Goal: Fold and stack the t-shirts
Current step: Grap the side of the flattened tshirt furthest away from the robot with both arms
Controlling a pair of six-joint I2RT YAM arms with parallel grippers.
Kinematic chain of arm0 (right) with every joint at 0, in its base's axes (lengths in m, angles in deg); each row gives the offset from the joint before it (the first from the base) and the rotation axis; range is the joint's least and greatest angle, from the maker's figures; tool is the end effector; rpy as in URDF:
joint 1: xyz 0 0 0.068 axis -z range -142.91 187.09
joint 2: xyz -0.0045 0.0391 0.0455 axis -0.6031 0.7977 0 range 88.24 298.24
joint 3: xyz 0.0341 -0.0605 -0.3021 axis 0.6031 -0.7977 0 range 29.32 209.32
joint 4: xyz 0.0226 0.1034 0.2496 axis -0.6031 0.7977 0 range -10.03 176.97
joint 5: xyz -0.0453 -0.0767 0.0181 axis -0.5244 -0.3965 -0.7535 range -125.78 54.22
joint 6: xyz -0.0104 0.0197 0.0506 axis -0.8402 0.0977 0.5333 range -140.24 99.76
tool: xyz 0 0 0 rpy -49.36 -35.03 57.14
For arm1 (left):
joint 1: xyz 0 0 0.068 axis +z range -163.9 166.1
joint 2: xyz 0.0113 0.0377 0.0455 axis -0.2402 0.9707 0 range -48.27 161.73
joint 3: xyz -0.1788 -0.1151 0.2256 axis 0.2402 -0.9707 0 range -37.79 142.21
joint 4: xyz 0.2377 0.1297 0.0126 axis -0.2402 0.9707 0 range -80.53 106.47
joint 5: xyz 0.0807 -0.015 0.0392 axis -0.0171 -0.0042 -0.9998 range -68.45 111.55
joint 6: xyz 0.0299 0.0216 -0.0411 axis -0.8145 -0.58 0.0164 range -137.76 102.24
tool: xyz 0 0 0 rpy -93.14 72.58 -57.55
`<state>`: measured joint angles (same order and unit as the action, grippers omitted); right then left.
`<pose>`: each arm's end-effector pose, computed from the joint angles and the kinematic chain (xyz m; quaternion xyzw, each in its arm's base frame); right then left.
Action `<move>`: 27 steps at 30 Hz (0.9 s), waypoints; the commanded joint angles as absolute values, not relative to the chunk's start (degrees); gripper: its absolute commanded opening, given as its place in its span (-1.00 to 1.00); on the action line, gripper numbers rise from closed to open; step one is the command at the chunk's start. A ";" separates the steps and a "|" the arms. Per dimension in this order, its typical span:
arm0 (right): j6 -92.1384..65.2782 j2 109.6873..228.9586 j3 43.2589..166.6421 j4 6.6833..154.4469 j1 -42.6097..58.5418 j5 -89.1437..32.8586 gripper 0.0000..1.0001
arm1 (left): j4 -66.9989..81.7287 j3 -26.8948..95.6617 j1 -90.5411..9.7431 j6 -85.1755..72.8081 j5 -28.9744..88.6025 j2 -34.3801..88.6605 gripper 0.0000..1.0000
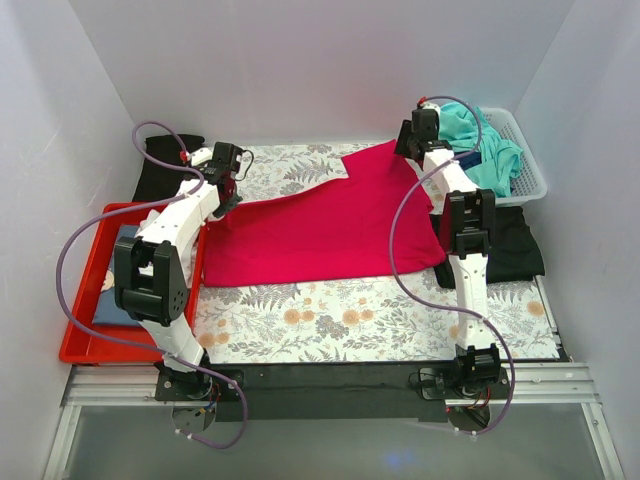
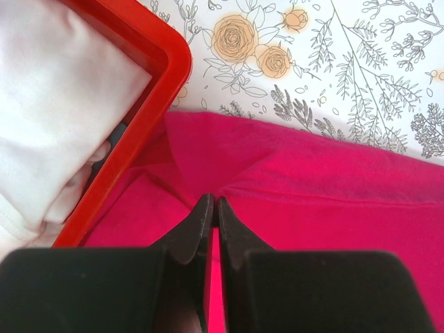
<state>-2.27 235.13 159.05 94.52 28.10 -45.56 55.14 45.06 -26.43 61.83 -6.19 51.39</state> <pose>0.6226 0.0921 0.2023 0.1095 0.8643 0.0407 0.4893 0.3767 -0.0659 0.3000 -0.5684 0.7545 -0.0048 0.3279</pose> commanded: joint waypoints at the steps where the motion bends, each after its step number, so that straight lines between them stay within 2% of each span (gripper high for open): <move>1: -2.76 236.34 164.05 88.85 29.01 -47.30 0.15 | 56.58 44.22 -26.29 62.57 -5.96 48.41 -1.00; 10: 1.81 239.59 165.19 85.86 30.68 -42.39 0.18 | 58.07 45.36 -26.29 62.66 -5.78 48.24 -1.00; 22: 6.56 241.79 163.61 86.74 30.68 -36.84 0.06 | 58.60 45.71 -26.29 63.27 -5.52 48.68 -1.00; 25: 6.56 241.70 163.70 86.83 30.68 -38.15 -0.20 | 58.60 45.97 -26.29 63.27 -5.61 48.94 -1.00; 26: 6.47 241.70 163.88 86.83 30.68 -38.33 -0.41 | 58.60 46.15 -26.29 63.27 -5.69 49.03 -1.00; 27: 6.47 241.53 164.31 86.91 30.68 -38.42 -0.54 | 58.69 46.15 -26.29 63.27 -5.95 49.20 -1.00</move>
